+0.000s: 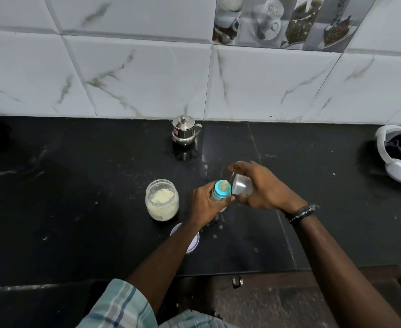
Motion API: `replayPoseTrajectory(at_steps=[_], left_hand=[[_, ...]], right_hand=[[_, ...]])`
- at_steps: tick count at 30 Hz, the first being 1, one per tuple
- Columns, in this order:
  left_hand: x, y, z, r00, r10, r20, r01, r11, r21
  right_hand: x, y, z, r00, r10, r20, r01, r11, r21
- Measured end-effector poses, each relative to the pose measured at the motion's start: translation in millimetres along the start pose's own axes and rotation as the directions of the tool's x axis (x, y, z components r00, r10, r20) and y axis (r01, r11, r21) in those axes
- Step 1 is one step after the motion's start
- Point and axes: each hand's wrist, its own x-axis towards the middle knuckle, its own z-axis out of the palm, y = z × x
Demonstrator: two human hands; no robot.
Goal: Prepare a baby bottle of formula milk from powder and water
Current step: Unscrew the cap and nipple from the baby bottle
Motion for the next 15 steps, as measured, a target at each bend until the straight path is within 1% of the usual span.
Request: replayPoseTrajectory(at_steps=[3,6,9,12,15], left_hand=[[-1,-4,2,1.0,0.001,0.005,-0.001,1.0,0.016],[-1,-7,4,1.0,0.007,-0.008,-0.006,0.999,0.036],[-1,-9,6,1.0,-0.013,-0.01,0.013,0.999,0.037],[-1,-10,8,1.0,-0.02,-0.023,0.021,0.999,0.047],[-2,-8,7,0.999,-0.019,-0.032,0.021,0.999,0.049]], right_hand=[[-20,14,18,0.99,0.069,-0.123,-0.041,0.975,0.216],[-36,29,42,0.947,0.19,-0.259,-0.091,0.931,0.352],[-47,42,67,0.896,0.321,-0.308,-0.13,0.852,0.507],[-55,53,85,0.849,0.406,-0.338,-0.158,0.806,0.571],[-60,63,95,0.828,0.433,-0.356,-0.197,0.819,0.539]])
